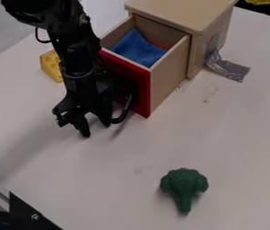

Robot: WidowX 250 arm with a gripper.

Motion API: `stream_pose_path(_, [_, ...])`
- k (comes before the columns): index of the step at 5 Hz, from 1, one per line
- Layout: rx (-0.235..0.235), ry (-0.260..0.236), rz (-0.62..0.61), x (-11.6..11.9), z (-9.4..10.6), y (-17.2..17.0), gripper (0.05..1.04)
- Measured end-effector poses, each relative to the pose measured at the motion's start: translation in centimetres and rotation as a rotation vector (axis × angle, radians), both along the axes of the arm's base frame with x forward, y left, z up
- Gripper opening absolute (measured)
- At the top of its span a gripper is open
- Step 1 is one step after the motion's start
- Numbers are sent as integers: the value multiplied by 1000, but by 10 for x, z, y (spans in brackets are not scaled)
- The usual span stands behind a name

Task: Open the drawer

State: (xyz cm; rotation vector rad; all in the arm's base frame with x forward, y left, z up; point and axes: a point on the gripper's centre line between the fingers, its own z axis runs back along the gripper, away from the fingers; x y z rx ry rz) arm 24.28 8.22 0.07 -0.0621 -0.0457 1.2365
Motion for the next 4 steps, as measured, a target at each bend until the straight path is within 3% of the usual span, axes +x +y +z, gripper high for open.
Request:
stream_pose_path(1, [-17,8,11,6,1,2,985])
stream_pose_path(2, [-38,8,28,12,7,2,999])
stream_pose_path(4, [-40,-33,23,32,50,3,999])
